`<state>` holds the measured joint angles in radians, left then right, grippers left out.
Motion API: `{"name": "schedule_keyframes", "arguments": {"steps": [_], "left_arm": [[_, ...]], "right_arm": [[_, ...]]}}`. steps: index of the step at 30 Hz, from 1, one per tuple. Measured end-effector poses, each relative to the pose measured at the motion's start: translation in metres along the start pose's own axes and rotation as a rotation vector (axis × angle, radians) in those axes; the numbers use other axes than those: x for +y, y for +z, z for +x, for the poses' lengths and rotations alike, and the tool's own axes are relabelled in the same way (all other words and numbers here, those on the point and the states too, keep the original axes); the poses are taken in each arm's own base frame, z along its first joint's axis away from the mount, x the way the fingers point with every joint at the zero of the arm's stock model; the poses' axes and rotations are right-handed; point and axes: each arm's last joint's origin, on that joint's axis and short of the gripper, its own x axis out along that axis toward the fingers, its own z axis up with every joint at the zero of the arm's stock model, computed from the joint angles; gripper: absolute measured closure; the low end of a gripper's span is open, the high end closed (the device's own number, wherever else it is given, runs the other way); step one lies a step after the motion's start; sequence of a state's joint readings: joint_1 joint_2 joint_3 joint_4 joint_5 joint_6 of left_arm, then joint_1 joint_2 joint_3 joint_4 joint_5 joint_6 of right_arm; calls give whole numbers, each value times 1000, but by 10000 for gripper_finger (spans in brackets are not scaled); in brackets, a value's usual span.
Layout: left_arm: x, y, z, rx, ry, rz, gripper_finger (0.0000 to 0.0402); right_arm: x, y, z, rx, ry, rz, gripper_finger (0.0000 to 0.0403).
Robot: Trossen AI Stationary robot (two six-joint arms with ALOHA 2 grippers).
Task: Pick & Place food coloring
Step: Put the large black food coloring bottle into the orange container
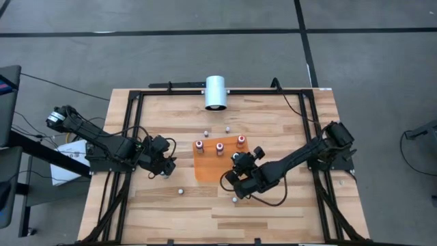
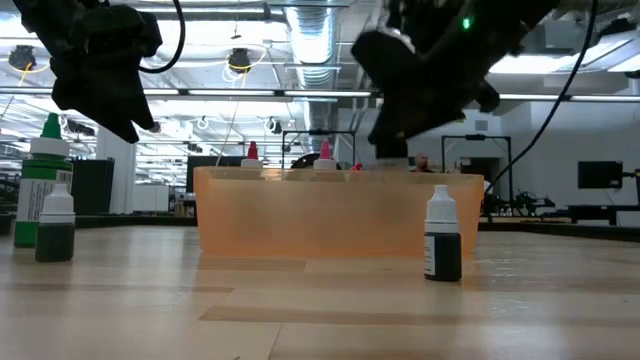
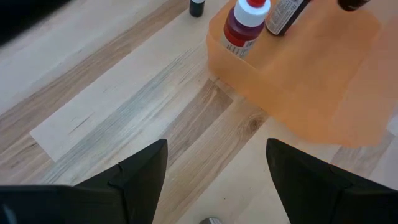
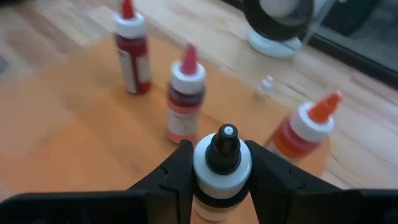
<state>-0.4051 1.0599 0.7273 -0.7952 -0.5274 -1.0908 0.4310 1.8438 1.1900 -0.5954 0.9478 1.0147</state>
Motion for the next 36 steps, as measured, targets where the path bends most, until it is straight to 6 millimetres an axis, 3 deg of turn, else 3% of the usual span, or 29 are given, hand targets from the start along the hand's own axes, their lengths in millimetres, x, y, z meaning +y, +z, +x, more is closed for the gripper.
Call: {"name": "schedule_keyframes", "arguments": {"steps": [15, 36], "left_arm": [[0, 0, 0, 0, 0, 8, 136], [0, 0, 0, 0, -2, 5, 136]], "right_arm": [[-13, -8, 12, 36, -126, 63, 290], [-11, -17, 19, 86, -144, 87, 281]]}}
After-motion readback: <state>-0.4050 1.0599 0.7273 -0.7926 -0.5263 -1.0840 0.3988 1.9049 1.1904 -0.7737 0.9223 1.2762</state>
